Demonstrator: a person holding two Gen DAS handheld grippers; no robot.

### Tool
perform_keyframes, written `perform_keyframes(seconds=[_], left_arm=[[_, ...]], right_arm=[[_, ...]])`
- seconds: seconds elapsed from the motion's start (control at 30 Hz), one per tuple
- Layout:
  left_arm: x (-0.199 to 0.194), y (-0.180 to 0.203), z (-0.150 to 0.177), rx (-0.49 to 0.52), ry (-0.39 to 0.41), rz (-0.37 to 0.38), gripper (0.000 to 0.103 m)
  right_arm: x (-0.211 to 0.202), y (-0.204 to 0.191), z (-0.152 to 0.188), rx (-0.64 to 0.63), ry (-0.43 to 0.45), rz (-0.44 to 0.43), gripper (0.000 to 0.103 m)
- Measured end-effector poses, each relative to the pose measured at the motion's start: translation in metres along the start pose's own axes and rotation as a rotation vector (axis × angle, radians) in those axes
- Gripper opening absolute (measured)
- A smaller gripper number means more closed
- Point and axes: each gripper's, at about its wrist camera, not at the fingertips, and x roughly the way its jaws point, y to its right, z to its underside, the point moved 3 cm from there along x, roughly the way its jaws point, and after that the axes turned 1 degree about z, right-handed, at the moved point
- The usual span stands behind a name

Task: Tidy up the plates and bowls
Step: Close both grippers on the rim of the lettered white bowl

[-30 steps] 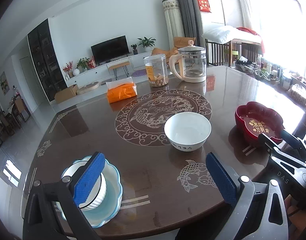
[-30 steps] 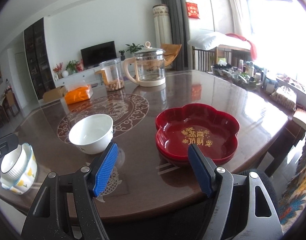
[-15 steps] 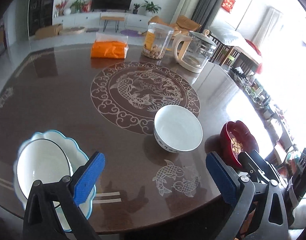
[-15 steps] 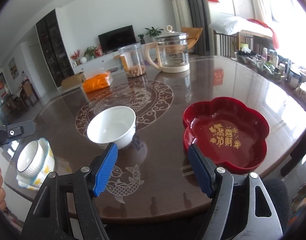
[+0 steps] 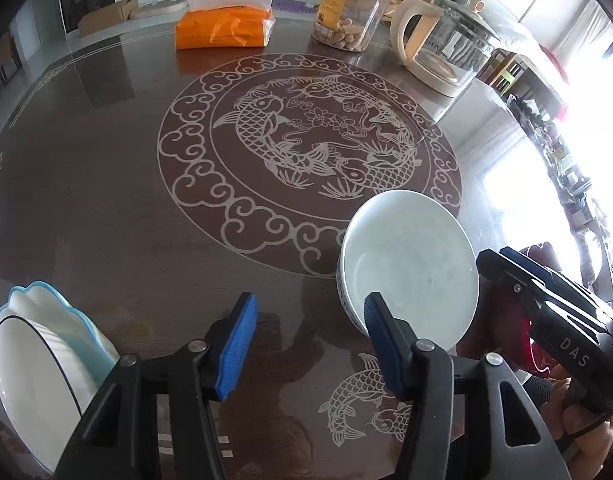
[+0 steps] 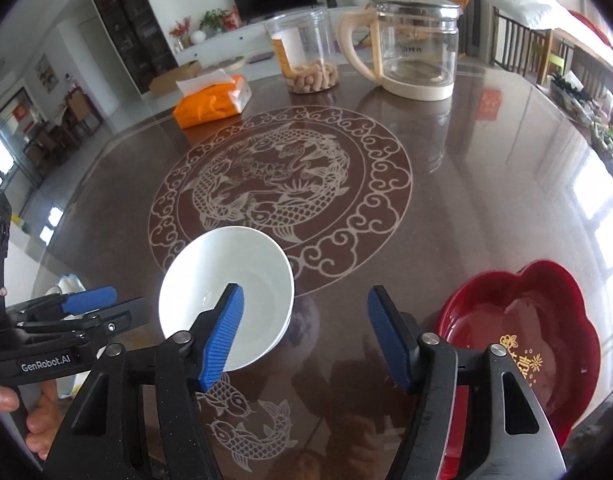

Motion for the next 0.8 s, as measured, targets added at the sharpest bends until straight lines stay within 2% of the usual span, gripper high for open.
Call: perform_keyframes(seconds=[0.07, 0.17, 0.23, 0.3, 0.33, 0.4, 0.47, 0.6, 0.8], left_arm=[[0.006, 0.0, -0.002, -0.007, -0.006, 0.007, 0.048], [0.014, 0.003, -0.004, -0.001, -0.011, -0.001, 0.047], [0.017, 0.003, -0.004, -0.006, -0.014, 0.019, 0.04], [0.019, 0.005, -0.005, -0.013, -0.015, 0.056, 0.03], [0.019, 0.006, -0.005, -0.014, -0.013, 0.071, 0.022], [0.021, 0.011, -0.006, -0.006, -0.012, 0.098, 0.011], [0.02, 0.012, -0.006, -0.008, -0.002, 0.092, 0.011], [0.003, 0.011, -0.006, -0.016, 0.033, 0.137, 0.011], [-0.045, 0.009, -0.004, -0.009, 0.114, 0.13, 0.011]], right_arm=[[0.014, 0.0, 0.0, 0.006, -0.042, -0.007, 0.041], [0.027, -0.001, 0.0, -0.002, -0.07, -0.021, 0.041], [0.035, -0.001, 0.0, -0.005, -0.086, -0.017, 0.04], [0.041, 0.001, 0.001, 0.013, -0.109, -0.031, 0.022], [0.042, 0.002, 0.001, 0.031, -0.116, -0.055, 0.021], [0.042, -0.002, 0.001, 0.029, -0.122, -0.068, 0.012], [0.042, -0.005, 0.001, 0.028, -0.127, -0.065, 0.01], [0.032, -0.004, 0.002, 0.062, -0.111, -0.098, 0.01], [-0.003, -0.023, -0.004, 0.045, -0.061, -0.115, 0.01]])
